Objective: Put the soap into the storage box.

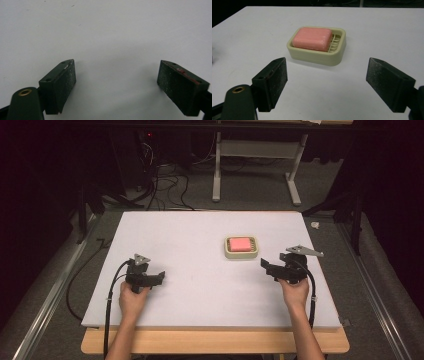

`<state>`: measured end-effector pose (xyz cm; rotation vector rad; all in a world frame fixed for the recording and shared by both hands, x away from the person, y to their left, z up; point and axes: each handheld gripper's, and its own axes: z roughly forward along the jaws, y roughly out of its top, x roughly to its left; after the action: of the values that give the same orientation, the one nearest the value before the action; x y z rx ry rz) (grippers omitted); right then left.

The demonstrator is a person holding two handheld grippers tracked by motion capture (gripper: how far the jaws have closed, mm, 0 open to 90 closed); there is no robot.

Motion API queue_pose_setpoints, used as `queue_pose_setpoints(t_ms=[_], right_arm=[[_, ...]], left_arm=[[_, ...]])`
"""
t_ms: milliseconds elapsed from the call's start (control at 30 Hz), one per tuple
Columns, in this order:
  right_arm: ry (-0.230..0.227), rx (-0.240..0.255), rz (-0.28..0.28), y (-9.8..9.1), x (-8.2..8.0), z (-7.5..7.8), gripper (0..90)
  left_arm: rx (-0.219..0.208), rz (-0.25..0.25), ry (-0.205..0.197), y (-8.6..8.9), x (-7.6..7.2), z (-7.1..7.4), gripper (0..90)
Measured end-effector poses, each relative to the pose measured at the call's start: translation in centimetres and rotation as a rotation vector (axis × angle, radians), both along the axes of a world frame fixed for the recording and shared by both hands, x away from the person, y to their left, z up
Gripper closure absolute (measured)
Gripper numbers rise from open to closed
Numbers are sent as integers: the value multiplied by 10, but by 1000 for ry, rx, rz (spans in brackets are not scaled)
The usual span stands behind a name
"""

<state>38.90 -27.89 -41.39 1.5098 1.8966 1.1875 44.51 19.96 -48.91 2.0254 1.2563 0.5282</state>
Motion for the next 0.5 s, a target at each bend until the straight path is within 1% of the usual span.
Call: queue_pose_setpoints(t_ms=[233,500], right_arm=[[3,-4,7,2,-5,-3,180],[10,10,13,2,-10,-9,181]], left_arm=[[0,0,0,0,0,0,157],[1,0,-1,0,0,0,157]])
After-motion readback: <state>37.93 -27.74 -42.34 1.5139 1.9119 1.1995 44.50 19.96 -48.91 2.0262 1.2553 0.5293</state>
